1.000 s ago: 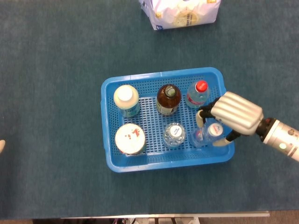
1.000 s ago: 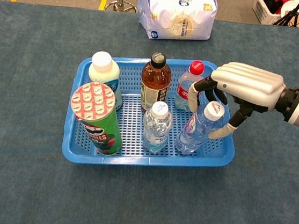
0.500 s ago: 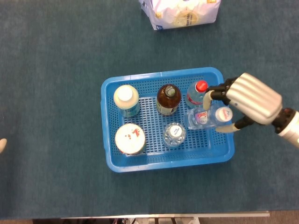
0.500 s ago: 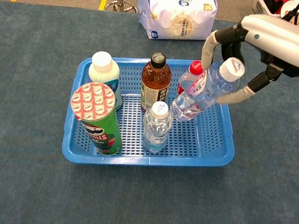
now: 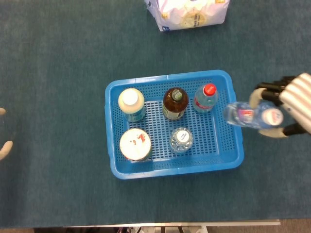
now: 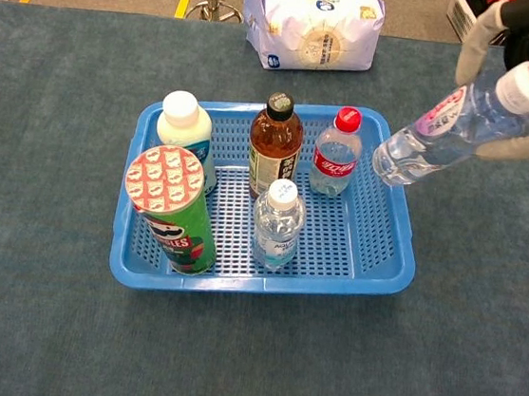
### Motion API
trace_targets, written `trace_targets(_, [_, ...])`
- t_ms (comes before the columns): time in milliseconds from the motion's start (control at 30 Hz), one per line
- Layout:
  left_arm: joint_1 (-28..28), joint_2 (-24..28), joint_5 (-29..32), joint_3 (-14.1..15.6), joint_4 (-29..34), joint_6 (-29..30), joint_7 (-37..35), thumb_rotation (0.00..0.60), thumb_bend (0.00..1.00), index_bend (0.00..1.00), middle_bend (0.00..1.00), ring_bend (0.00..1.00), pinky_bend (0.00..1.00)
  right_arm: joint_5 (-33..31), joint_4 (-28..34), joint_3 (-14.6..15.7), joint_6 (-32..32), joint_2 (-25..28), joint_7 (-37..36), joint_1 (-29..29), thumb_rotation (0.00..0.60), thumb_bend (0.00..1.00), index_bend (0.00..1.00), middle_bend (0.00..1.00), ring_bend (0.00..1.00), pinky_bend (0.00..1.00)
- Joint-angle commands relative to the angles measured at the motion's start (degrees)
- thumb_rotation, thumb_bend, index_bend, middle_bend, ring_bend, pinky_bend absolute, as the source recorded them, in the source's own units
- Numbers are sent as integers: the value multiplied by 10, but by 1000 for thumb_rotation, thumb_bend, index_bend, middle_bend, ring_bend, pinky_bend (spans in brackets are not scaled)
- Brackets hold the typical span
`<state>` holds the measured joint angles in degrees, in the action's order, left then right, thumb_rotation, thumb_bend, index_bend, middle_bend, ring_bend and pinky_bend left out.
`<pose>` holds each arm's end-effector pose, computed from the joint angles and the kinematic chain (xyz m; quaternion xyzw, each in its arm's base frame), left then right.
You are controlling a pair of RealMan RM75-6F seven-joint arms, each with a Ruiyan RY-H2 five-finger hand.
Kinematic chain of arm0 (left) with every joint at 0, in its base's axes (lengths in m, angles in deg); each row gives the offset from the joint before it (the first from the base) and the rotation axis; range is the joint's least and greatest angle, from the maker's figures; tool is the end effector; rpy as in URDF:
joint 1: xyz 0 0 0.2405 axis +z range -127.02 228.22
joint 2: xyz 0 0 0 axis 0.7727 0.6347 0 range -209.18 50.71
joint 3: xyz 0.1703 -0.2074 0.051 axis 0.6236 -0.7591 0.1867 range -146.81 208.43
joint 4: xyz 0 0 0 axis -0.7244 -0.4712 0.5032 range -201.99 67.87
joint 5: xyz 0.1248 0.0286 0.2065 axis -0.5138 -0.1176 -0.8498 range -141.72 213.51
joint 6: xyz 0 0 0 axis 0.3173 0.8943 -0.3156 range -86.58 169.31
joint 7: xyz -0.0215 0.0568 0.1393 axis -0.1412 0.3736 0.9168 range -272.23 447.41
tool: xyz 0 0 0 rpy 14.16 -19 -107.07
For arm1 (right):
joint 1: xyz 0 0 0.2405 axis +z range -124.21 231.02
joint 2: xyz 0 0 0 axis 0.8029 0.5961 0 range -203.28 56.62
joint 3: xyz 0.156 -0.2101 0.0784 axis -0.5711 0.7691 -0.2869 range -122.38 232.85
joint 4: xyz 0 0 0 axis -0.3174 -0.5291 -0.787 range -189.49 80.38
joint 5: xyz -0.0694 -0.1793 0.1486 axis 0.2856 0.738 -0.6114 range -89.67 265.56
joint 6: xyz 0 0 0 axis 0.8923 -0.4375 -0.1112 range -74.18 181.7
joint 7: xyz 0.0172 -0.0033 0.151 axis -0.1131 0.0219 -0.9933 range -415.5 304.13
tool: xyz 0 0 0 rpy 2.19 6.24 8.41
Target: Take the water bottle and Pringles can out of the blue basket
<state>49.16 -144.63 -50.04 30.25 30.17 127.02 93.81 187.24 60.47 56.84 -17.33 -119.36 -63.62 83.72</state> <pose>-0.3300 0.1619 0.1159 -0.5915 -0.4139 -0.3614 0.5901 -0.1670 -0.2536 0.1434 0.7624 -0.3260 0.4566 0.3224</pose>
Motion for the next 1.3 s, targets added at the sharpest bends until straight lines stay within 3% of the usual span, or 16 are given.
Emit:
trace_targets(33, [-2,-2,-1,0,4,-2,4,600,184,291,259,182,377,1,6,17,-14,13,14,-27,600,0,630,695,637,665])
trace_targets(400, [-7,-7,2,2,9,-10,13,600,185,290,259,182,377,1,-52,57,-42,-38,18,-109,600,0,630,691,637,665])
trace_targets(833, [-9,-12,7,3,5,-15,15,600,184,291,259,182,377,-6,-123,70,-22,-97,1,-136,600,0,623,626,569,660])
trace_targets(1100, [-7,-16,7,5,0,-13,9,600,184,291,259,182,377,-12,-105,74,3,-78,28,-135,600,0,339,366,306,457])
trace_targets(1300, [-7,-17,-3,6,-5,-8,0,600,184,319,264,183,378,-12,-95,72,7,-70,31,-136,600,0,241,281,255,426])
